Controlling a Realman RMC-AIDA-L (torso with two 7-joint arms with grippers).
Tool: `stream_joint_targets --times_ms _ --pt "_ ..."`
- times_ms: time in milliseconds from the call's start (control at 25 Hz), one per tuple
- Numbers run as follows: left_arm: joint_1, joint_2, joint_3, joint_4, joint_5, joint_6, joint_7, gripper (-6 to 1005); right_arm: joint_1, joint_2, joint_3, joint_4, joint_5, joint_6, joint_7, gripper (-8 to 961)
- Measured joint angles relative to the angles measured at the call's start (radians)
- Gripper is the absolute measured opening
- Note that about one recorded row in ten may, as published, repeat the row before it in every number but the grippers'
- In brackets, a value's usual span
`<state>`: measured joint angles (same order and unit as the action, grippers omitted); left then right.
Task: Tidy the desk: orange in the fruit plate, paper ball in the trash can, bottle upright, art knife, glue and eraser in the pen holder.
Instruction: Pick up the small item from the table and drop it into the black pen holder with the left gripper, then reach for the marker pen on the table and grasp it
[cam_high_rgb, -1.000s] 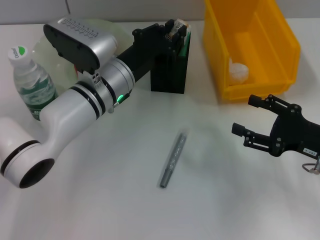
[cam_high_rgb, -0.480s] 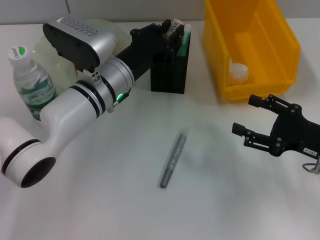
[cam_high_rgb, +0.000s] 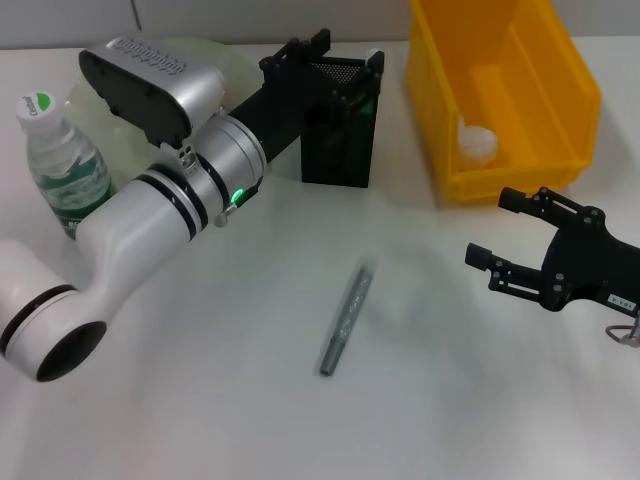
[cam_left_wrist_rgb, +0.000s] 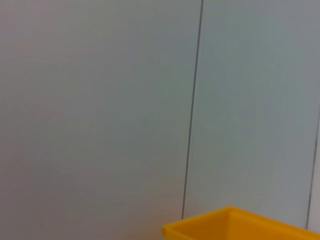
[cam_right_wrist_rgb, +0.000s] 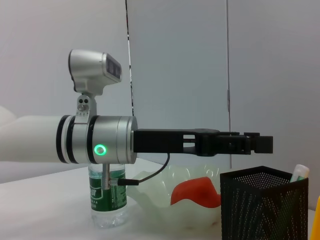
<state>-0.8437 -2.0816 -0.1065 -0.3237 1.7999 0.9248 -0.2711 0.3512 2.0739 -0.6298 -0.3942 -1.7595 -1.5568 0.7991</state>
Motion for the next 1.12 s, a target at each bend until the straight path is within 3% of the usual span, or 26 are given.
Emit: stream_joint_targets --times_ms 40,80,400,440,520,560,800,960,1120 --pt "0.016 0.004 -0.005 0.001 0.043 0.053 -0.031 471 -0.001 0.0 0.0 0.0 0.0 0.0 0.0 816" --pt "0.026 0.006 -0.005 0.004 0.067 0.085 -0.058 763 -0.001 0.0 0.001 0.0 0.0 0.0 0.0 816" --pt "0.098 0.014 -0.005 0.13 0.291 0.388 -0.338 807 -0.014 0.0 0.002 -0.002 0.002 0.0 0.0 816" --pt "0.109 0.015 0.002 0.206 0.379 0.484 -0.472 807 -0.016 0.0 0.003 -0.002 0.003 0.0 0.0 816" --pt "0.111 0.016 0.004 0.257 0.439 0.535 -0.56 807 -0.018 0.0 0.002 -0.002 0.005 -0.001 0.0 816" --pt "0.107 0.016 0.005 0.326 0.517 0.598 -0.683 807 -0.018 -0.001 0.002 -0.002 0.005 -0.001 0.001 816" --pt "0.097 0.017 0.024 0.505 0.617 0.724 -0.98 806 -0.018 -0.002 0.002 -0.003 0.006 -0.002 0.004 816" --pt "0.09 0.014 0.14 0.637 0.619 0.787 -1.198 806 -0.015 -0.003 0.002 -0.006 0.004 -0.008 0.005 816" --pt "0.083 0.011 0.23 0.709 0.619 0.816 -1.308 805 -0.014 -0.003 0.002 -0.011 0.001 -0.011 0.006 816"
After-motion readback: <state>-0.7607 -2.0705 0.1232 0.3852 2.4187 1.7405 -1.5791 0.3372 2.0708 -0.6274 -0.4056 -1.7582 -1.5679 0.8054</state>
